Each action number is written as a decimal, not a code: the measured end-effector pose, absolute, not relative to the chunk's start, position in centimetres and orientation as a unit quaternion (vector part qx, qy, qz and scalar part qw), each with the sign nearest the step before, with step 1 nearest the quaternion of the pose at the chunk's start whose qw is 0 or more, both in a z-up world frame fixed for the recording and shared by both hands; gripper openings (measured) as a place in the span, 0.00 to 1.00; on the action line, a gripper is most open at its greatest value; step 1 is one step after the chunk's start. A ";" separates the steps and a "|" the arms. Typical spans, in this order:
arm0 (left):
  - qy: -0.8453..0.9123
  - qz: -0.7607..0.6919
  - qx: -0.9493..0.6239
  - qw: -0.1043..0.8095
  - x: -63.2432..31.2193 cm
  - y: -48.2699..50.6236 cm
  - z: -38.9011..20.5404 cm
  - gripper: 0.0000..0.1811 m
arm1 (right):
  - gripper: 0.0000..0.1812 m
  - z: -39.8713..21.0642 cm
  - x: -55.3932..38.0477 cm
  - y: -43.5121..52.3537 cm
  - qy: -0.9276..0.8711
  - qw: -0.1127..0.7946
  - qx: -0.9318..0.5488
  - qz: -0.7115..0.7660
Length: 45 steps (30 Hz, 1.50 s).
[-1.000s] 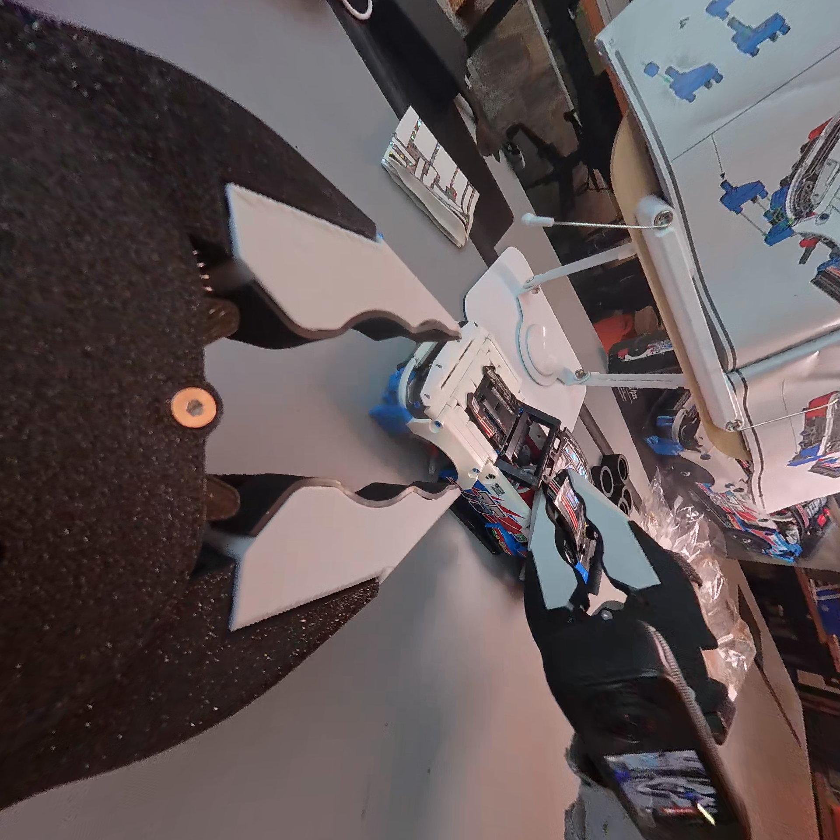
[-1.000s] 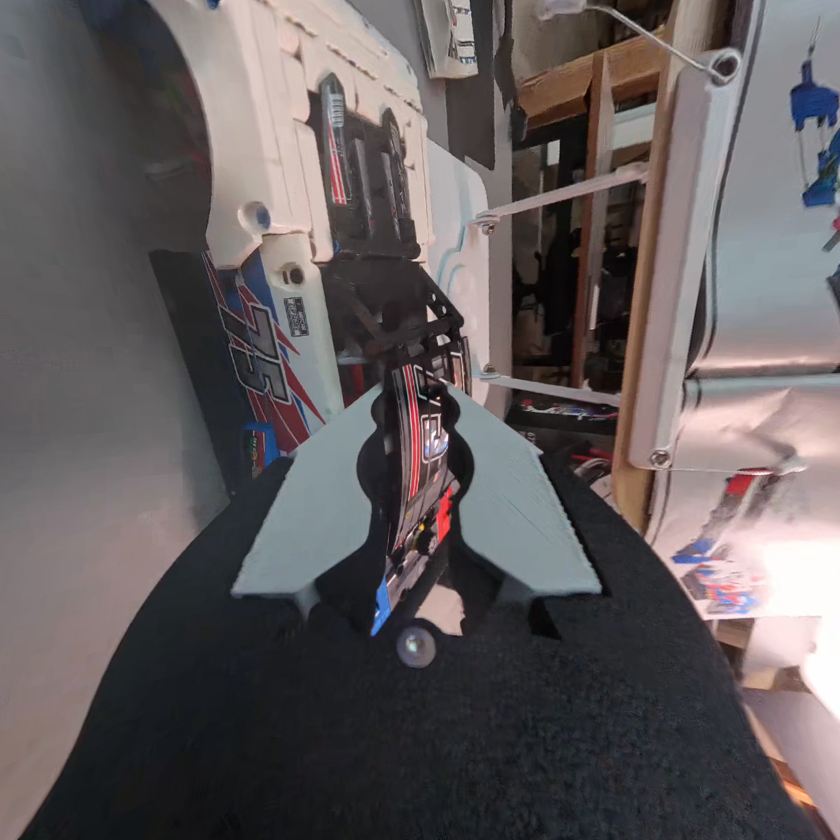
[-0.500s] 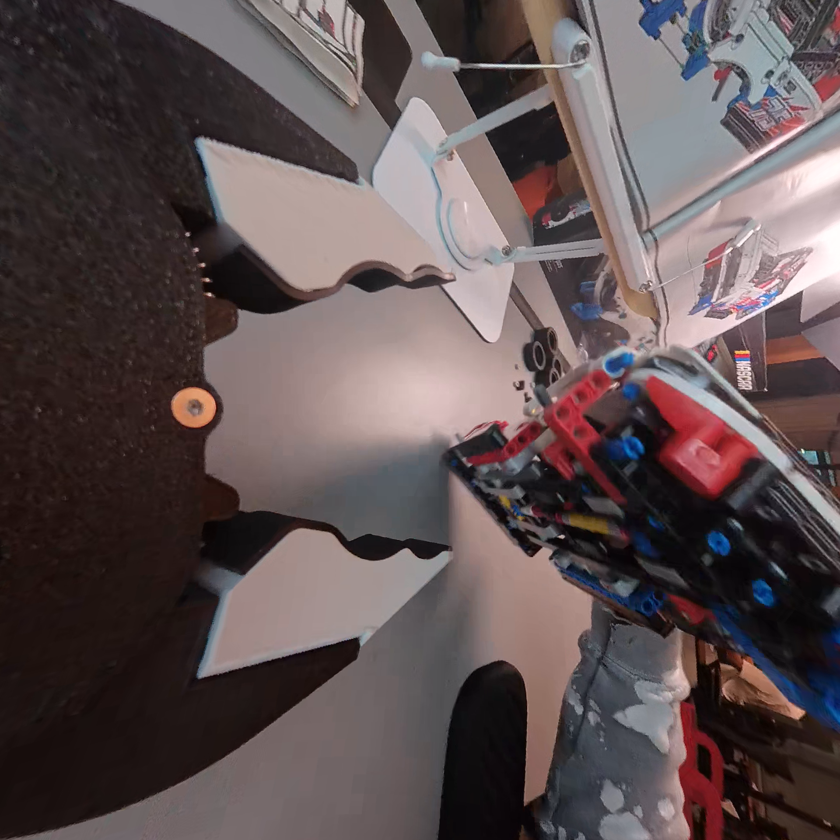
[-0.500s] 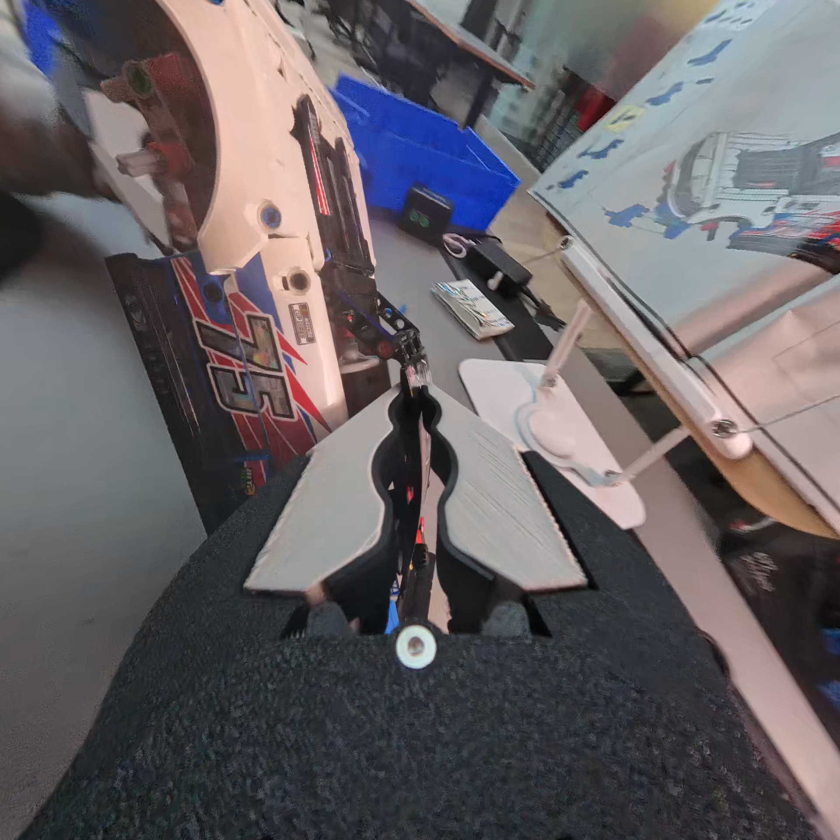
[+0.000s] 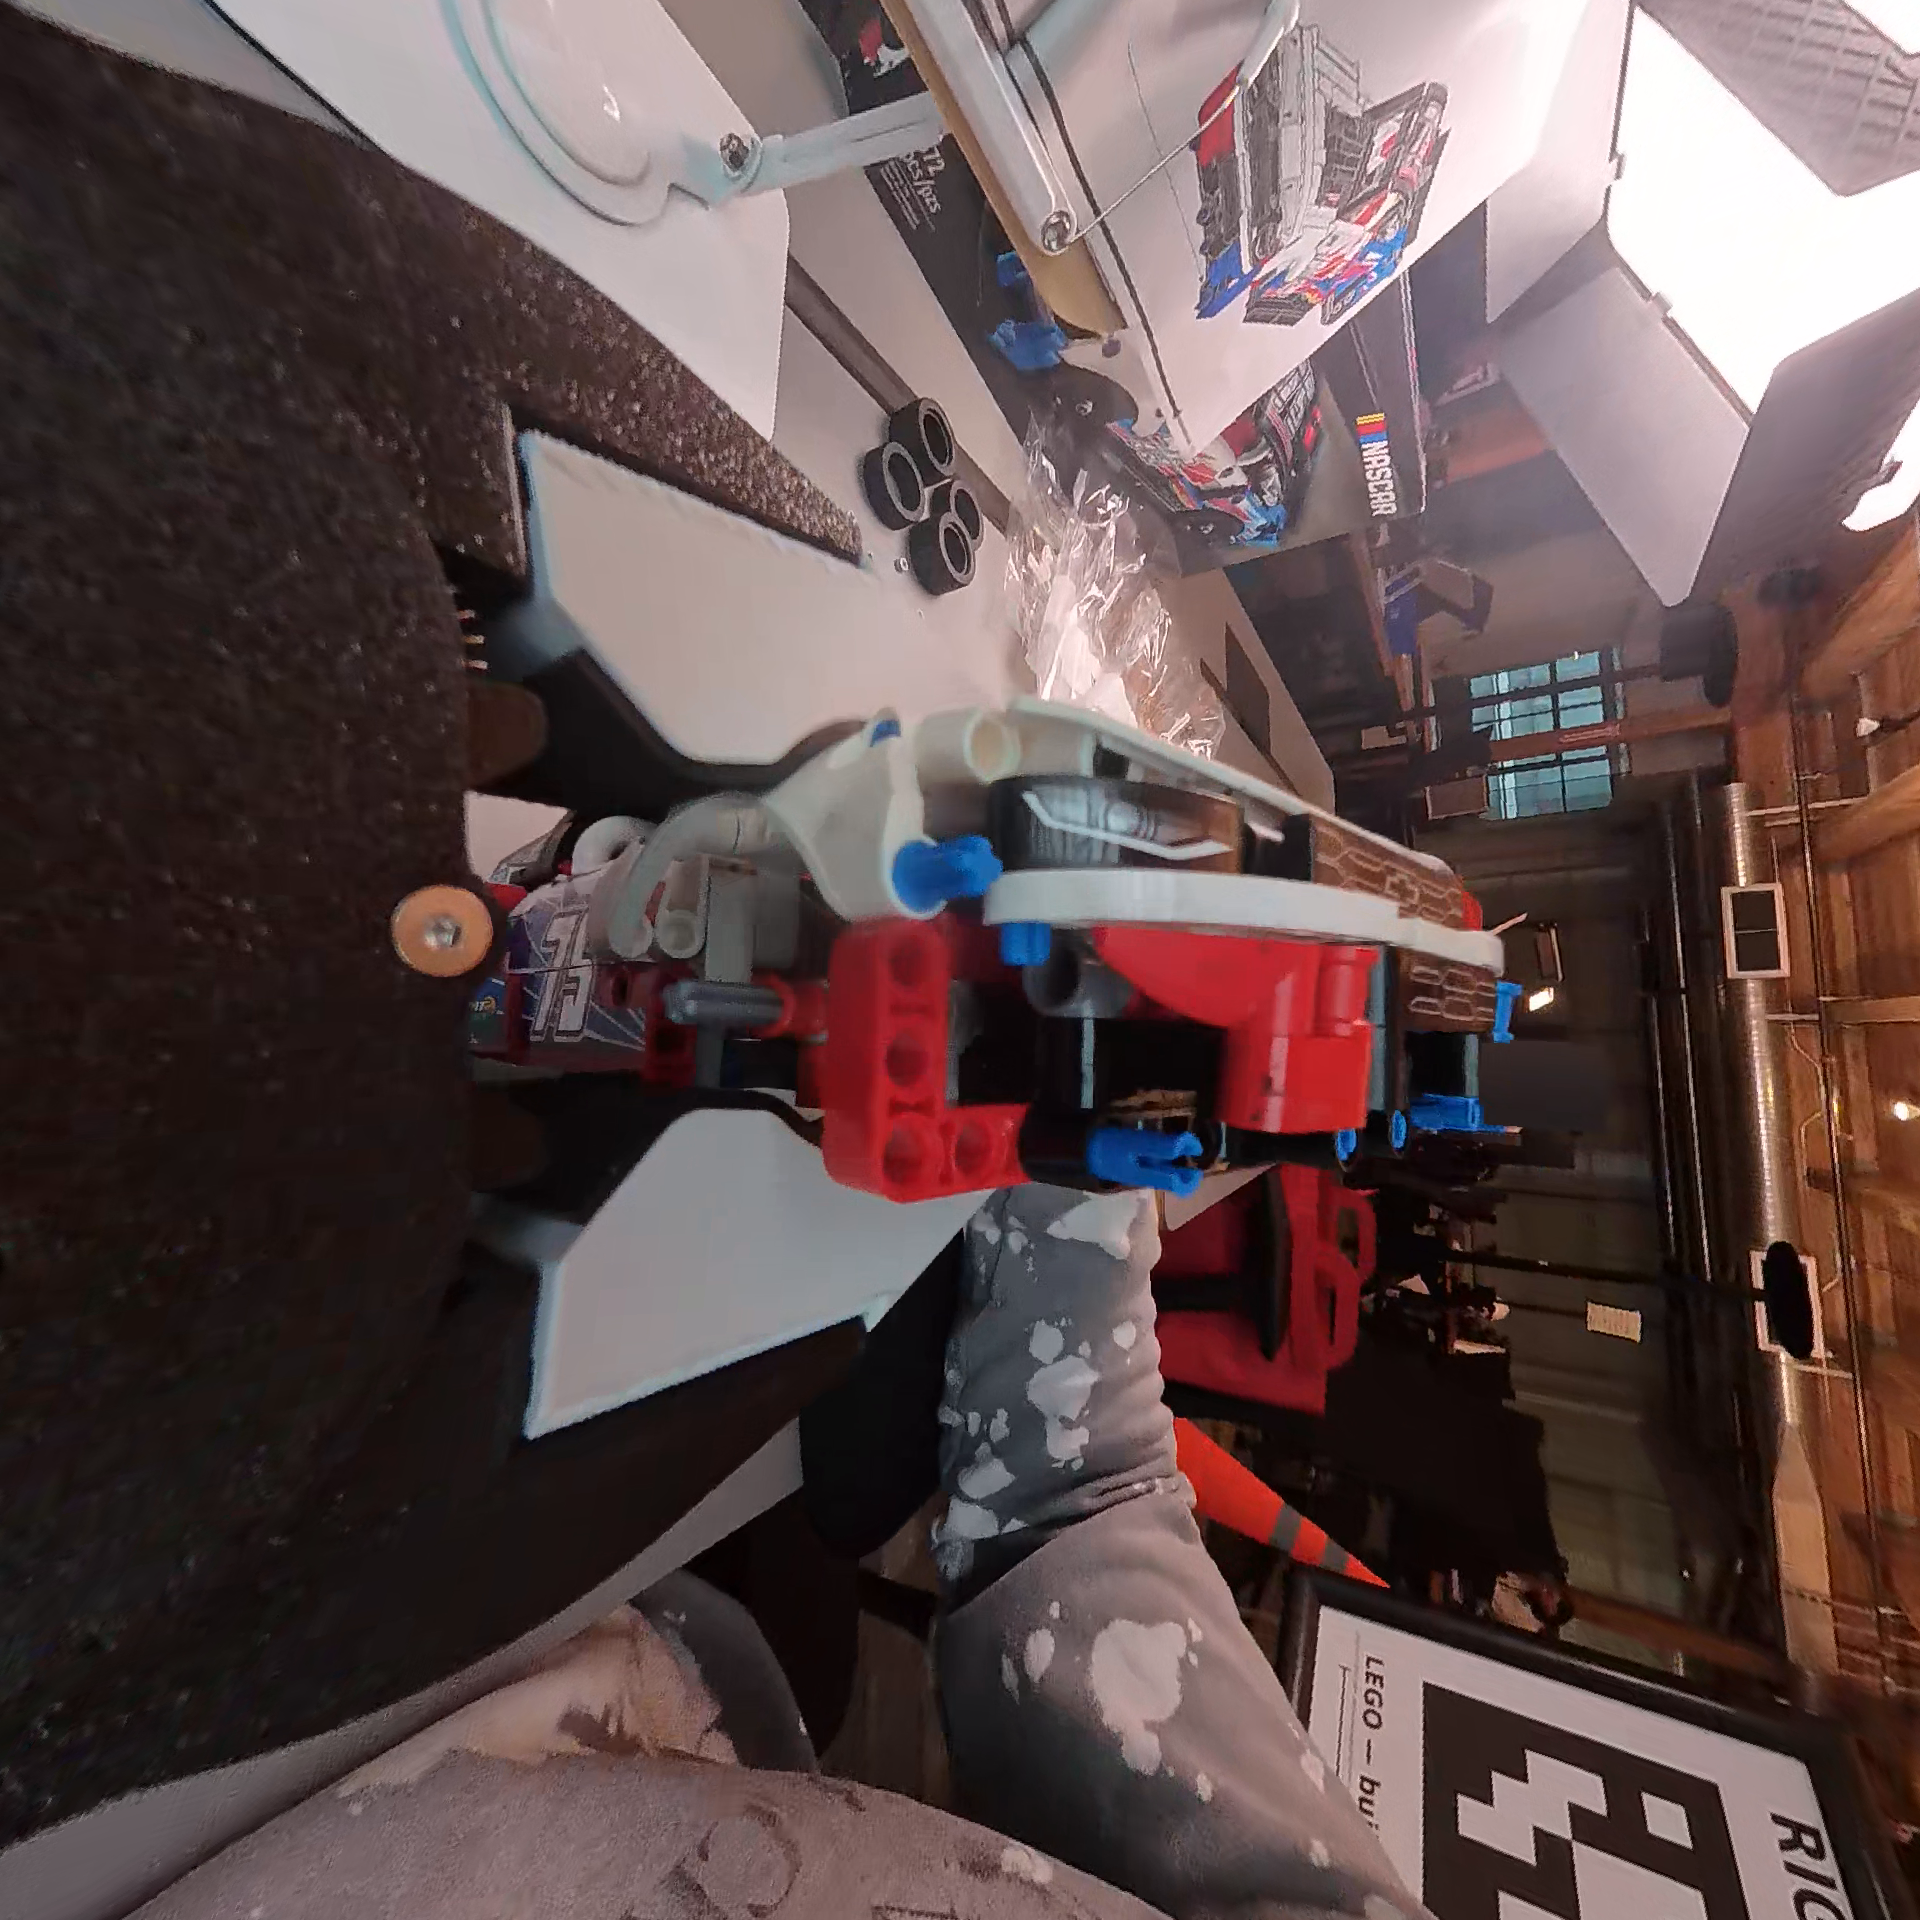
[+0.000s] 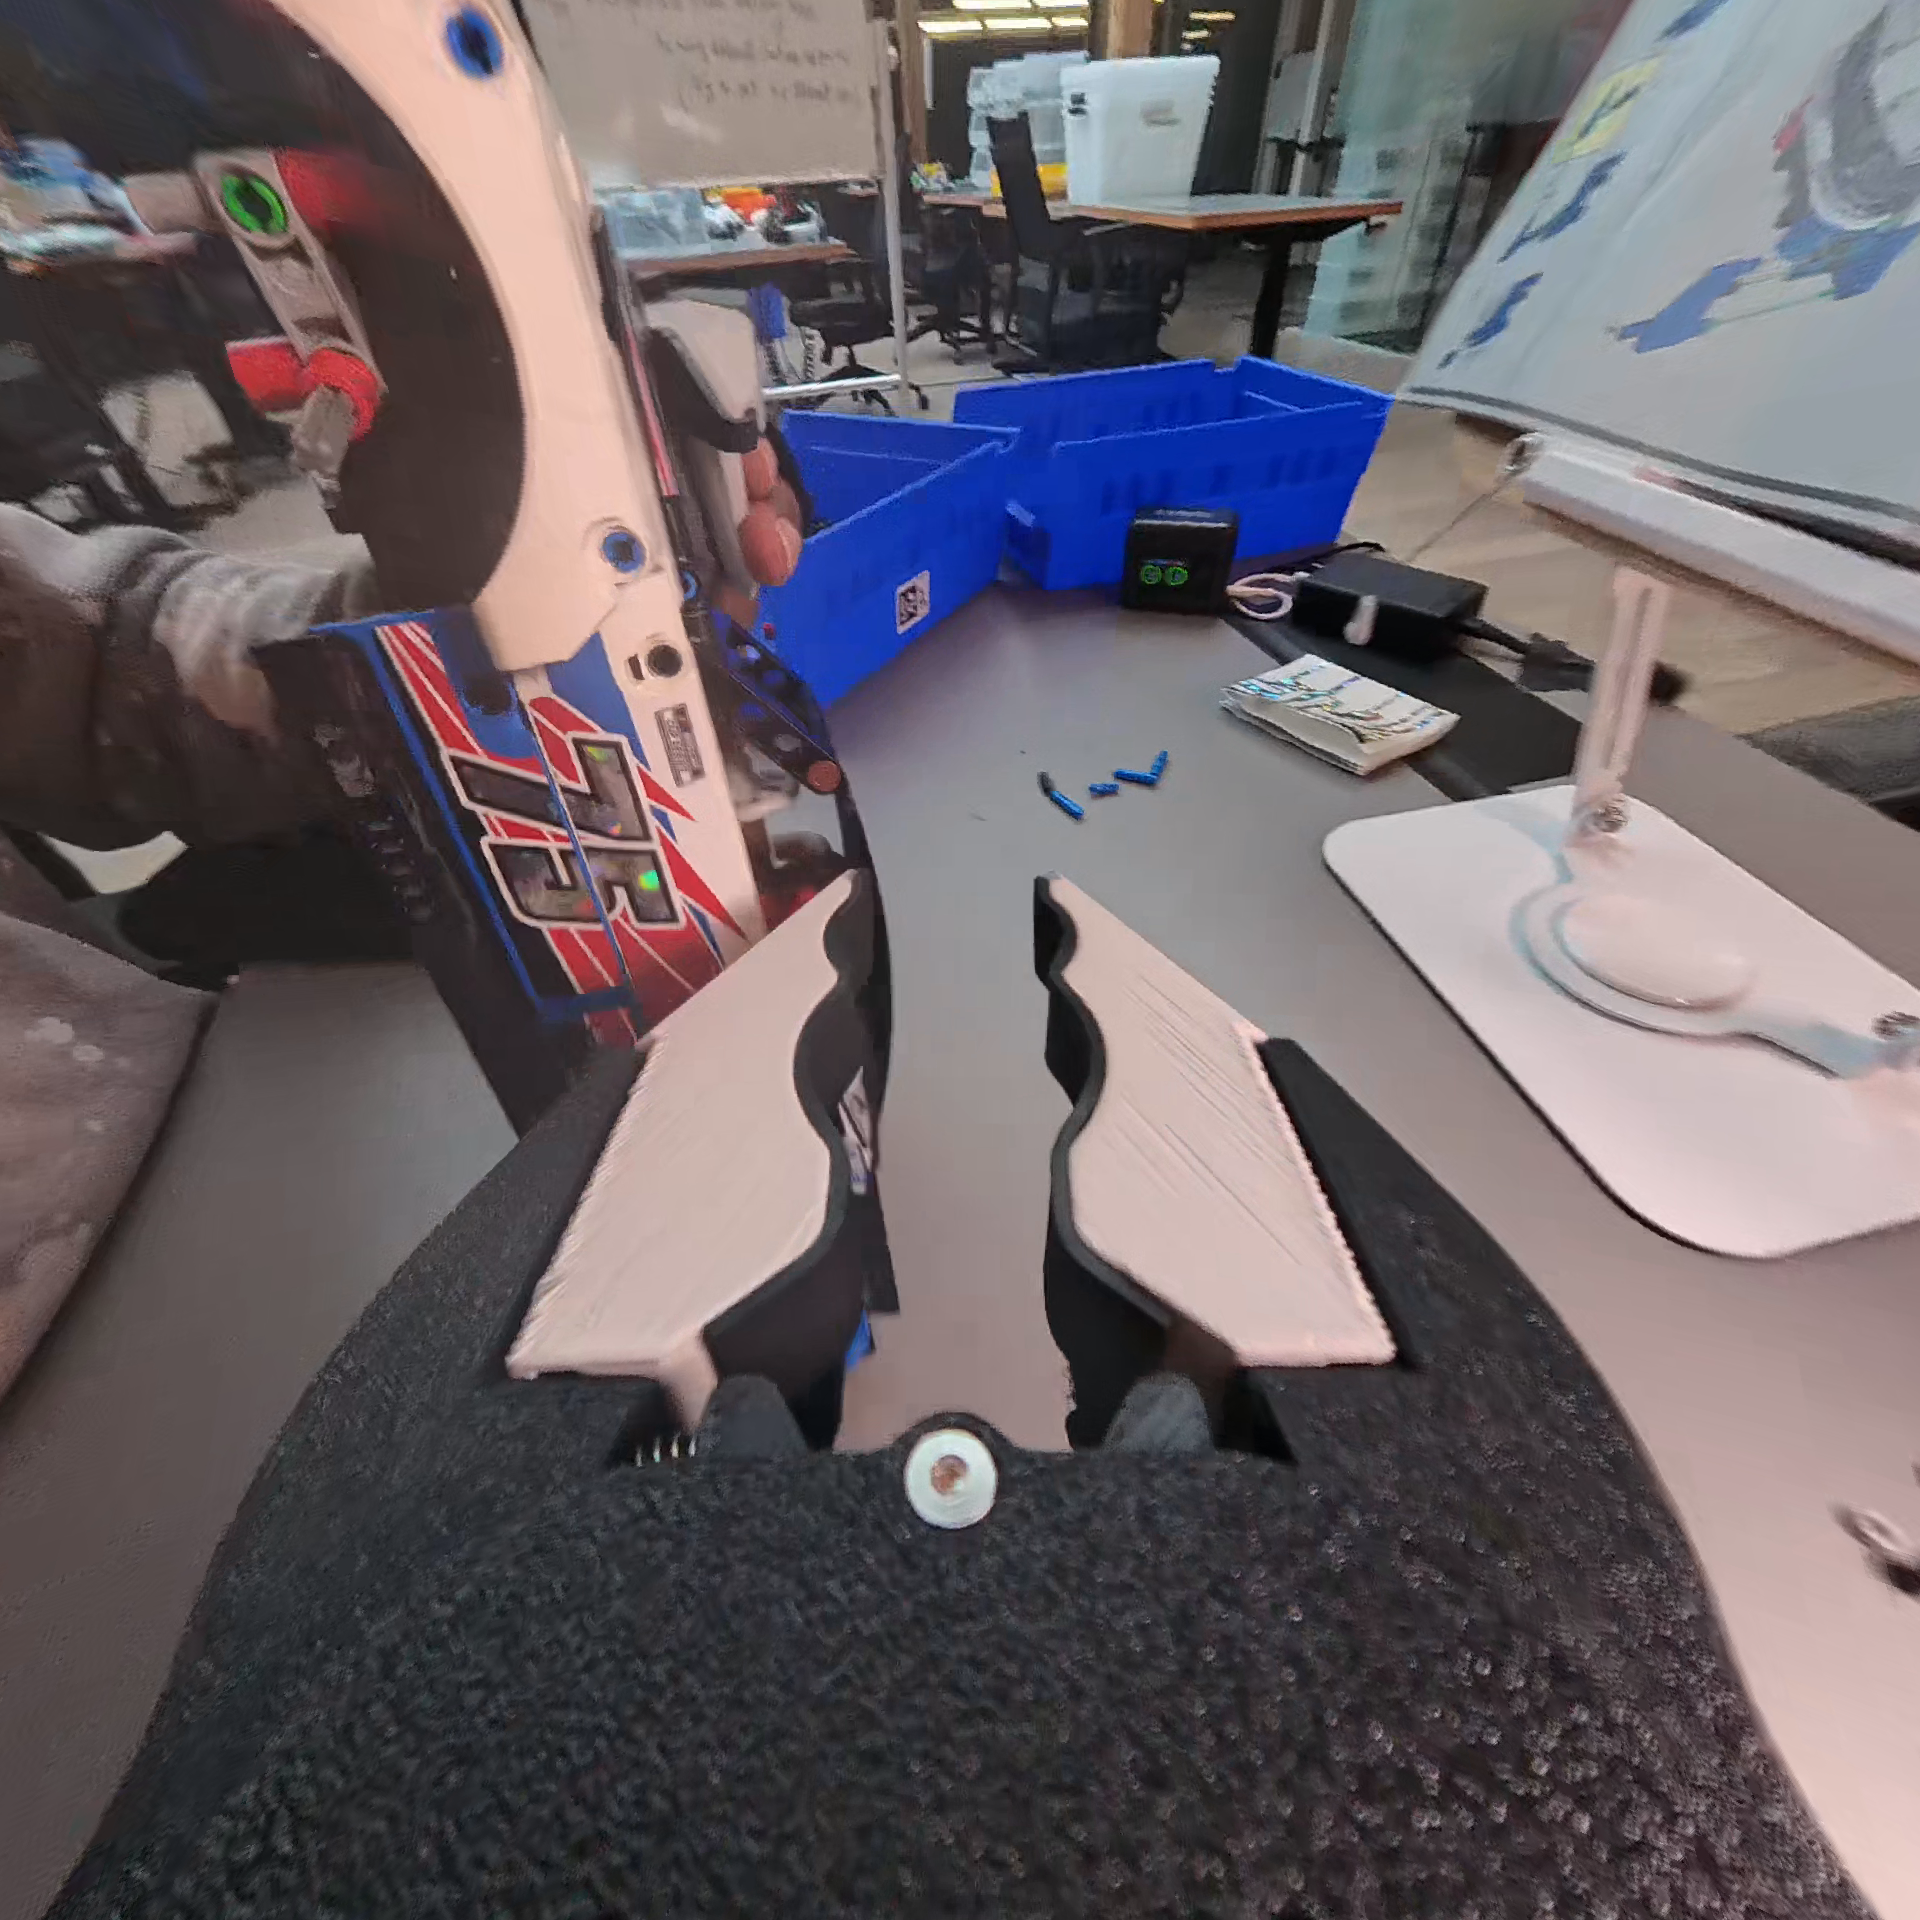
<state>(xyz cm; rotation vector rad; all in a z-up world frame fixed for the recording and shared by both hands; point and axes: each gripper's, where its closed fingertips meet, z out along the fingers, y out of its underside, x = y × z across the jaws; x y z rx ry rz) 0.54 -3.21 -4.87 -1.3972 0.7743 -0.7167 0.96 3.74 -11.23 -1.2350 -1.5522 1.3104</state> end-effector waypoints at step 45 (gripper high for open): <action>0.384 -0.251 -0.634 0.623 2.4 -2.4 -2.0 0.41 | 0.21 -0.8 4.3 -3.8 -0.618 0.441 -0.420 0.497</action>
